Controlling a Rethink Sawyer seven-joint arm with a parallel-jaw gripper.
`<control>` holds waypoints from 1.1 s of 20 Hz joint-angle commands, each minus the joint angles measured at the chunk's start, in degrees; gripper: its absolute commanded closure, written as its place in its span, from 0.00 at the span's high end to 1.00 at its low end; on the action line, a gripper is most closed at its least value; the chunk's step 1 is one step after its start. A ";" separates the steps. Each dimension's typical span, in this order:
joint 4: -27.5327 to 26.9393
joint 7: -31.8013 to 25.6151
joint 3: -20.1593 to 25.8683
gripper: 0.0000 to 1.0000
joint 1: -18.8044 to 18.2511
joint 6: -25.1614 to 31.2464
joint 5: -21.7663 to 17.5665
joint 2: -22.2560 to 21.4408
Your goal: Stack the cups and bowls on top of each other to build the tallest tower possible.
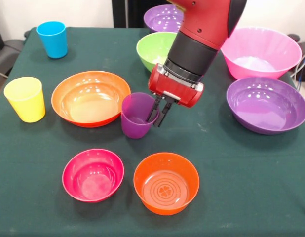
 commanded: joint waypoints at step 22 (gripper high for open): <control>-8.32 -10.83 18.64 0.00 -9.64 20.44 -3.87 -8.92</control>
